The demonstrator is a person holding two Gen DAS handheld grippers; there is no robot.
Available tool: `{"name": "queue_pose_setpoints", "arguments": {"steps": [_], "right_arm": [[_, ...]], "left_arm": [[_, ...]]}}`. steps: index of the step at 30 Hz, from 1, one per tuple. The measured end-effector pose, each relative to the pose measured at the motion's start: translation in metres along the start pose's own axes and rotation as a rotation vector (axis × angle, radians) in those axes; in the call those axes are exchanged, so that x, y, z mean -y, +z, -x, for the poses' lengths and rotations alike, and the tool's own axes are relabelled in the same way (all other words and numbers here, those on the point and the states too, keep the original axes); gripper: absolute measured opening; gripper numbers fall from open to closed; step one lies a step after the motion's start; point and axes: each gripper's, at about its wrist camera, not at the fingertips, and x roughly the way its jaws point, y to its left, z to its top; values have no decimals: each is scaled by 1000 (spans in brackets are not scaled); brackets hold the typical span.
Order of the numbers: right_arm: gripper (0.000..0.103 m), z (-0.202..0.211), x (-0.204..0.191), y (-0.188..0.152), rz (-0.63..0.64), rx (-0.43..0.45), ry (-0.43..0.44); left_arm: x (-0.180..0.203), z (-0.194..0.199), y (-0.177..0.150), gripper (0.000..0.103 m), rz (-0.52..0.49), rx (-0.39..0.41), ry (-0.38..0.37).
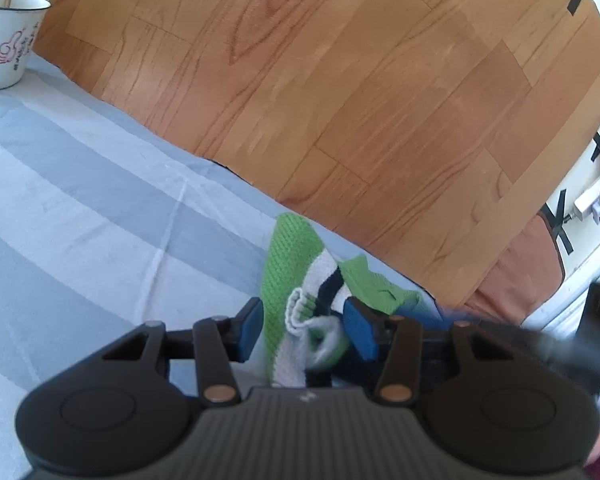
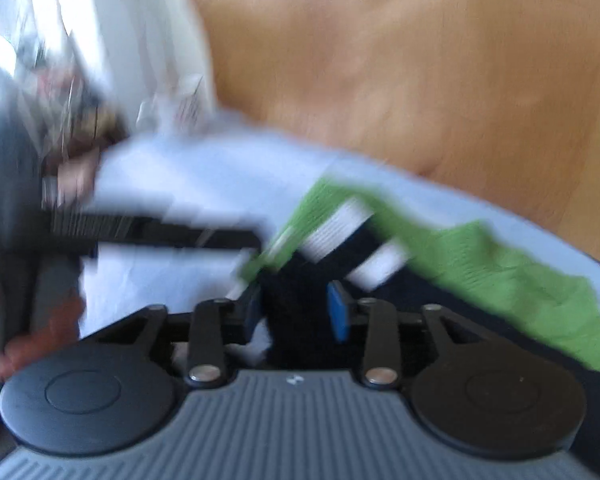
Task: Fold small clothes
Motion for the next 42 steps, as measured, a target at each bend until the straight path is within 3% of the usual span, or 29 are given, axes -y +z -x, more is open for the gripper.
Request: {"name": "queue_pose_setpoints", "arguments": {"steps": [2, 4, 8, 9, 10, 12, 14, 15, 17, 22, 28, 33, 37, 40, 41, 42], "right_arm": [[47, 10, 37, 15, -78, 40, -114], [49, 6, 69, 22, -128, 26, -230], [50, -20, 108, 17, -166, -62, -337], [55, -27, 112, 15, -156, -85, -347], [66, -34, 114, 12, -139, -105, -365], [73, -44, 116, 7, -124, -128, -406], [68, -47, 119, 3, -150, -122, -395], [57, -46, 116, 3, -141, -116, -395], [21, -38, 110, 4, -110, -115, -399], [18, 3, 87, 10, -62, -20, -402], [18, 89, 18, -4, 24, 116, -351], [18, 163, -43, -61, 95, 171, -317], [18, 197, -70, -116, 90, 153, -297], [19, 204, -89, -159, 81, 119, -283], [20, 202, -90, -171, 65, 95, -279], [29, 197, -89, -181, 44, 57, -269]], "left_arm": [[3, -5, -3, 45, -16, -22, 0], [7, -8, -7, 45, -49, -36, 7], [15, -13, -13, 46, -116, -51, 35], [16, -14, -14, 46, -125, -57, 41], [17, -16, -15, 47, -136, -62, 50], [18, -18, -17, 47, -158, -66, 73], [19, -19, -18, 46, -170, -66, 87], [20, -20, -18, 45, -178, -65, 92], [22, -21, -19, 44, -201, -61, 103], [22, -18, -18, 41, -206, -44, 112], [4, 26, 0, 45, -60, 133, 69], [-4, 71, 7, 50, 60, 206, 34], [3, 112, -10, 57, 31, 245, -2], [7, 129, -27, 60, -8, 213, -12], [8, 130, -33, 61, -26, 193, -9], [10, 130, -40, 61, -47, 166, 0]]}}
